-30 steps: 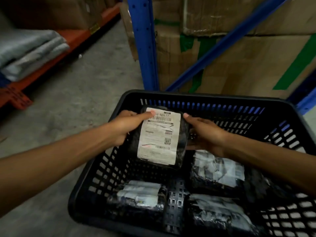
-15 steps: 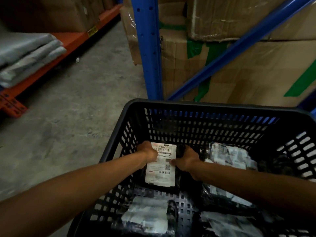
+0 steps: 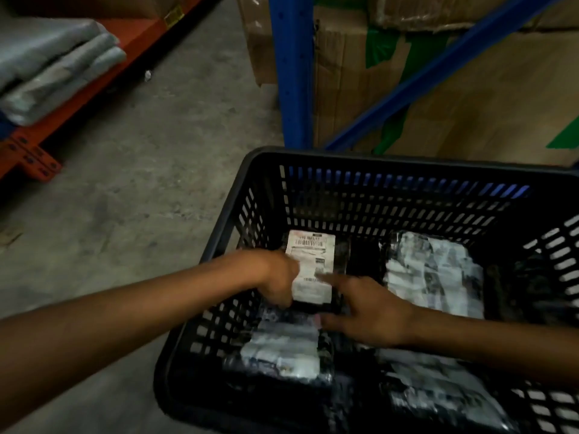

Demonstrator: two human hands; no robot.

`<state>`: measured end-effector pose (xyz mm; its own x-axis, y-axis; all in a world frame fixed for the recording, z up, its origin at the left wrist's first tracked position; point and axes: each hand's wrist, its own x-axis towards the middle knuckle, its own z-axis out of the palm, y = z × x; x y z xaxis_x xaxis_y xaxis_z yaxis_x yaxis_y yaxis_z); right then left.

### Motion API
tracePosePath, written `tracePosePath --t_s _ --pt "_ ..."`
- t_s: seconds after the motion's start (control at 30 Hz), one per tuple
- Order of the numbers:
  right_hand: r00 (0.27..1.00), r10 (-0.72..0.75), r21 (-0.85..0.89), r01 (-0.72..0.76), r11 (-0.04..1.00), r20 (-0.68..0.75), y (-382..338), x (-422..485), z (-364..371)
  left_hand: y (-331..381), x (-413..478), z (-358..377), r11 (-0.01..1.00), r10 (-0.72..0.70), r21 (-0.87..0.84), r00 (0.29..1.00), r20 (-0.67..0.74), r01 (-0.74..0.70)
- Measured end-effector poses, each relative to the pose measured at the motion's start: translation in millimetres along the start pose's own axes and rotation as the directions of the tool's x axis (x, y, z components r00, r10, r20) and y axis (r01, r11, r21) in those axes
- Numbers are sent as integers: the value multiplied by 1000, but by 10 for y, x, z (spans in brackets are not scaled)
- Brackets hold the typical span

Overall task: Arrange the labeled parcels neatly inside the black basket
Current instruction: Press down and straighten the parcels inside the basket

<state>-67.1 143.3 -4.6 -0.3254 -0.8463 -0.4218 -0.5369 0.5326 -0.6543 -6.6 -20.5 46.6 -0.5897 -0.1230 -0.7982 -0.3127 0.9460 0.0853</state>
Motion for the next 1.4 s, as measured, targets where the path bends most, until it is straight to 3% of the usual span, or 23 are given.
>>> tracePosePath --t_s 0.1,0.23,0.37,0.47,0.57,0.63,0.67,0.73,0.8,0.87,0.9,0.97,1.1,1.23,1.27,1.33,1.4 --pt "964 -81 30 76 997 255 14 -357 101 -52 -384 277 987 -21 162 960 278 -25" --pt "925 -120 -54 149 987 360 74 -420 290 -52 -599 550 984 -35 175 954 297 -19" --pt "935 -184 -121 229 966 303 119 -398 439 43 -569 573 975 -6 219 974 227 -45" --pt "948 -261 -87 280 956 184 159 -439 457 41 -550 551 967 24 244 983 180 -68" --pt "964 -250 120 238 964 89 174 -456 321 -115 -568 395 983 114 131 988 100 -127" --pt "981 -188 330 167 929 34 200 -457 102 -255 -578 213 981 177 -85 983 46 -173" --pt "990 -144 432 131 892 -3 217 -446 -36 -306 -585 120 947 202 -256 979 -1 -195" --pt "995 26 605 38 795 -98 244 -379 -313 -333 -548 -25 780 172 -575 968 -181 -246" --pt "951 272 752 -70 656 -149 260 -285 -525 -304 -415 -83 521 -60 -815 941 -332 -255" --pt "890 441 843 -149 517 -114 275 -173 -628 -204 -290 -74 256 -153 -930 939 -307 -262" --pt "872 483 866 -176 467 -84 270 -136 -644 -144 -230 -37 242 -159 -932 937 -312 -269" --pt "862 506 886 -201 417 -43 270 -73 -622 -46 -92 44 302 -254 -912 899 -357 -277" --pt "908 415 818 -196 541 -57 243 66 -460 5 201 88 303 -368 -931 876 -312 -205" --pt "901 419 810 -161 563 -111 280 308 -336 -111 426 27 364 -458 -913 818 -349 -186" --pt "898 420 808 -148 570 -131 271 376 -313 -137 469 24 408 -476 -898 801 -363 -165" --pt "894 420 781 -149 607 -156 245 507 -249 -145 545 21 595 -465 -800 782 -414 -70" --pt "907 410 667 -246 704 -98 202 589 -191 -78 584 36 768 -412 -640 792 -451 35"
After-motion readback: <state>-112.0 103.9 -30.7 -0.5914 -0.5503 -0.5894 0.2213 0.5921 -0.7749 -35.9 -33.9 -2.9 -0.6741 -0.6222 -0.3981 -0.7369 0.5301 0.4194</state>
